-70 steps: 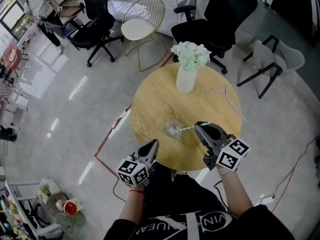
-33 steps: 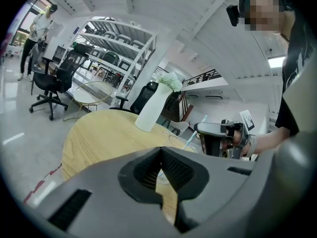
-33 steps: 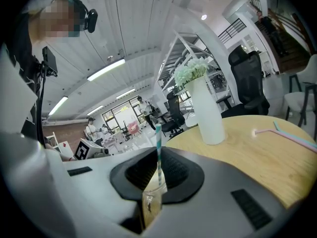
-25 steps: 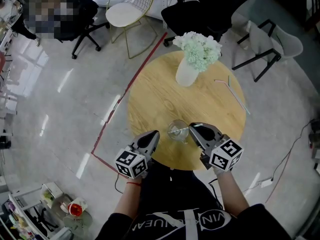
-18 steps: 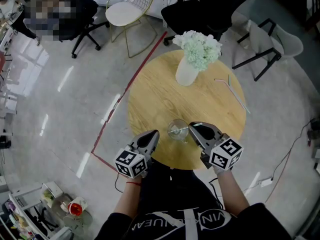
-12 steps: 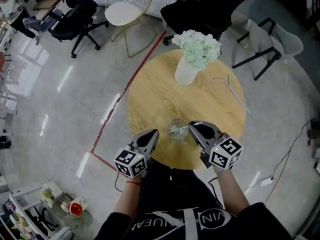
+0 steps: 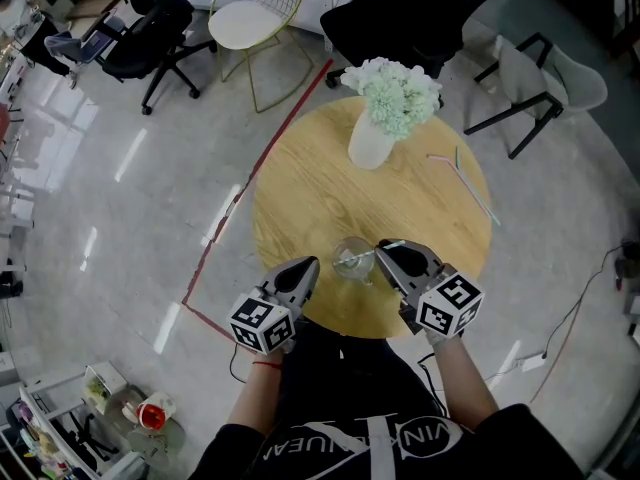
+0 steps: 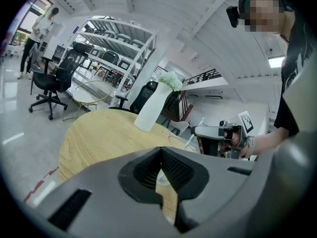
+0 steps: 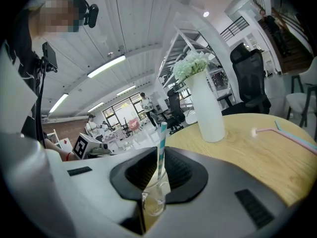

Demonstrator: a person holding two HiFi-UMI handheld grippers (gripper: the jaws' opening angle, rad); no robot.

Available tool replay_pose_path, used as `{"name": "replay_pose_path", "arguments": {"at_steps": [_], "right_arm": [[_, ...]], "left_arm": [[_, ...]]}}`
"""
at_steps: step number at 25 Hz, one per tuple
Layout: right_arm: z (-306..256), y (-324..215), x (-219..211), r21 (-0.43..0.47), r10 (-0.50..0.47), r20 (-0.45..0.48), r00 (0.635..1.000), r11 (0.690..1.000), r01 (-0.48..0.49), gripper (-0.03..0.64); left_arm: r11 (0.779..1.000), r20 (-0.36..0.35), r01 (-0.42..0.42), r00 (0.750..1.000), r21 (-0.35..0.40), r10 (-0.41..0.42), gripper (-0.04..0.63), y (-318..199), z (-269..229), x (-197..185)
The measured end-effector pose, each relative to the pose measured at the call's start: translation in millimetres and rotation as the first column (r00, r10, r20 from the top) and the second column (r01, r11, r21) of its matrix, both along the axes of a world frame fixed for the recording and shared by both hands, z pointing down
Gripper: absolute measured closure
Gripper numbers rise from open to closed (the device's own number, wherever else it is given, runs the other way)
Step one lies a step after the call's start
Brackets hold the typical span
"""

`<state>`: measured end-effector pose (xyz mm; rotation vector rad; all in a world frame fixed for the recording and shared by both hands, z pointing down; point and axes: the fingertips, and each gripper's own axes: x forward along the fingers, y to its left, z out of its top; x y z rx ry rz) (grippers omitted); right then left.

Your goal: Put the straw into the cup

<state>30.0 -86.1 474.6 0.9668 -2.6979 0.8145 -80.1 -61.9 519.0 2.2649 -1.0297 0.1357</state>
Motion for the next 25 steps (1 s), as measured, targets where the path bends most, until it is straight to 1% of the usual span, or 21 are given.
{"name": "replay_pose_path", "arguments": {"at_steps": [4,8,14,21,25], "right_arm": [[5.3,1.4,-1.5,-0.014,-0.015,0.004,1.000,1.000,0.015,0.592],[8.6,1.7,-2.5,-0.027,-0.024,0.014,1.000,0.999,0.024,0.555],[12.2,1.8,-1.0,-0.039,-0.029,0.015,0.999,0.999,0.029,0.529],[18.9,7.3,3.1,-0.052,-0.028,-0.017,0.999,0.998,0.027,0.494],[21.3,12.0,5.1,-0.067,-0.031,-0.016,0.999,0.997,0.030,0.488]], "left_arm": [[1.000,0.001,0.005,1.000,0.000,-0.005,0.589,-0.7,1.4,0.8],[1.000,0.001,0.009,1.000,-0.001,-0.009,0.589,-1.4,2.4,1.2],[1.000,0.001,0.012,1.000,-0.001,-0.012,0.589,-0.8,3.3,2.4],[1.000,0.002,0.014,1.000,-0.003,-0.014,0.589,1.9,2.7,3.9],[1.000,0.001,0.014,1.000,-0.005,-0.014,0.589,4.4,2.6,5.4]]}}
